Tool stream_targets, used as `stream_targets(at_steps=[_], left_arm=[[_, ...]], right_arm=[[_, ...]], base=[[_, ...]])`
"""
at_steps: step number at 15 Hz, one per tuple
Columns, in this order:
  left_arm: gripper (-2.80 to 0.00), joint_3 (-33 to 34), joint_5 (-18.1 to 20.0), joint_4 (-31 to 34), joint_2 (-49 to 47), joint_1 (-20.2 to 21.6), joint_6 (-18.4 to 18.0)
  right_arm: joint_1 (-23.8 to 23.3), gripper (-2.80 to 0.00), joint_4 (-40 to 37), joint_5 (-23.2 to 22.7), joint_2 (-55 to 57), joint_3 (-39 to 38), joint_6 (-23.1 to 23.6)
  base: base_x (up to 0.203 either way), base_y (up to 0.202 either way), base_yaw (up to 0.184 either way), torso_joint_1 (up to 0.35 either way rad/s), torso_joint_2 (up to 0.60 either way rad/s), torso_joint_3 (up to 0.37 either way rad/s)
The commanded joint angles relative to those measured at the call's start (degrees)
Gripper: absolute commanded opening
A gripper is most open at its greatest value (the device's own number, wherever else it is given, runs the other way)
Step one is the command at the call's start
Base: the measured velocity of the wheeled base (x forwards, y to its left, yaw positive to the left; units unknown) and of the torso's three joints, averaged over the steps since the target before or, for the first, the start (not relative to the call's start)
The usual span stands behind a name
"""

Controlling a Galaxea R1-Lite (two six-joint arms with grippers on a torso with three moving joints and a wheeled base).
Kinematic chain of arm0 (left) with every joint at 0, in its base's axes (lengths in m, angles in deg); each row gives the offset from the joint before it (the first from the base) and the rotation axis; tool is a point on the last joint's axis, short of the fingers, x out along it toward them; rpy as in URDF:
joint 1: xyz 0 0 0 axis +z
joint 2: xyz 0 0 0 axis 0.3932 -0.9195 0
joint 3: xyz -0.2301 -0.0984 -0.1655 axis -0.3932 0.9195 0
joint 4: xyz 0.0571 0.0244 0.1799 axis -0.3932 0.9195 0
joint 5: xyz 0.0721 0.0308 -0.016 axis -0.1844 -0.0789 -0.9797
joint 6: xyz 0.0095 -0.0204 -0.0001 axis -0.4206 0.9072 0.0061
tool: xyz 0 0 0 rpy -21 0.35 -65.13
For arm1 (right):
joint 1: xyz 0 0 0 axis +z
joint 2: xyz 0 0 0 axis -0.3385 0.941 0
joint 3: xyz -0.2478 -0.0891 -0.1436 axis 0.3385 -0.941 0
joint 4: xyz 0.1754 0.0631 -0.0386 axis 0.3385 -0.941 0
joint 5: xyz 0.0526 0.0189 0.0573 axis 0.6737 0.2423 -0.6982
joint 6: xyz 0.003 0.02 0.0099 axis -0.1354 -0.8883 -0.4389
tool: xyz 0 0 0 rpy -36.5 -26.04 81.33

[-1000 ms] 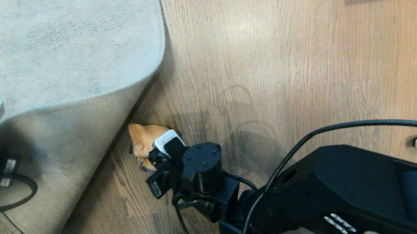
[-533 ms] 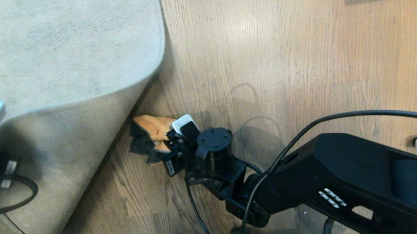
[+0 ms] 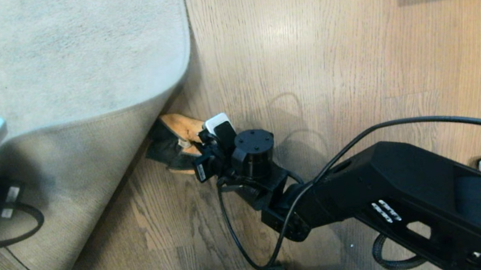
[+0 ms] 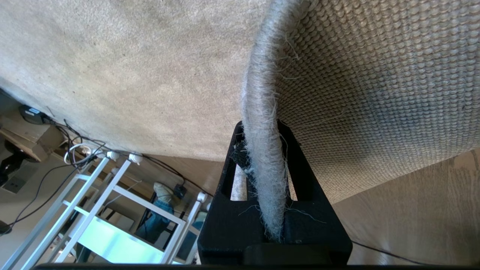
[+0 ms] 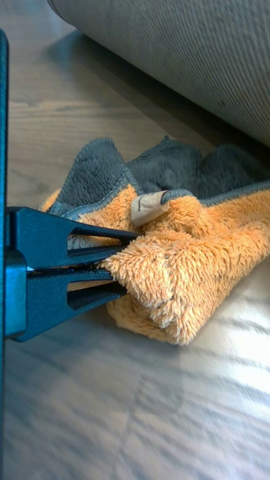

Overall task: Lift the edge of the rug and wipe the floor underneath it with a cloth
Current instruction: Wipe the floor under the carpet with a rag

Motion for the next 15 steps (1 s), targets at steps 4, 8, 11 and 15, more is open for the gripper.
stream_targets(at_steps=[4,8,11,15], left_arm=[[-2.8,0.0,-0.2,-0.1,0.0,0.0,-0.1],[-2.8,-0.1,-0.2,-0.1,0.0,0.0,-0.1],[-2.8,-0.1,-0.2,-0.1,0.0,0.0,-0.1],[-2.8,0.0,-0.2,-0.1,0.0,0.0,-0.1]], right_arm=[[-1.9,-2.8,-0.3,0.1,-1.7,0.3,0.0],[0.8,-2.8,0.0,-0.1,-2.0,-2.5,0.0],[5.3,-2.8,0.5,-0.1,-1.9,-5.1,0.0],[11.1,-2.8,2.2,0.0,-0.8,-9.8,0.0]], base=[[0.0,0.0,0.0,0.0,0.0,0.0],[0.0,0.0,0.0,0.0,0.0,0.0],[0.0,0.0,0.0,0.0,0.0,0.0],[0.0,0.0,0.0,0.0,0.0,0.0]])
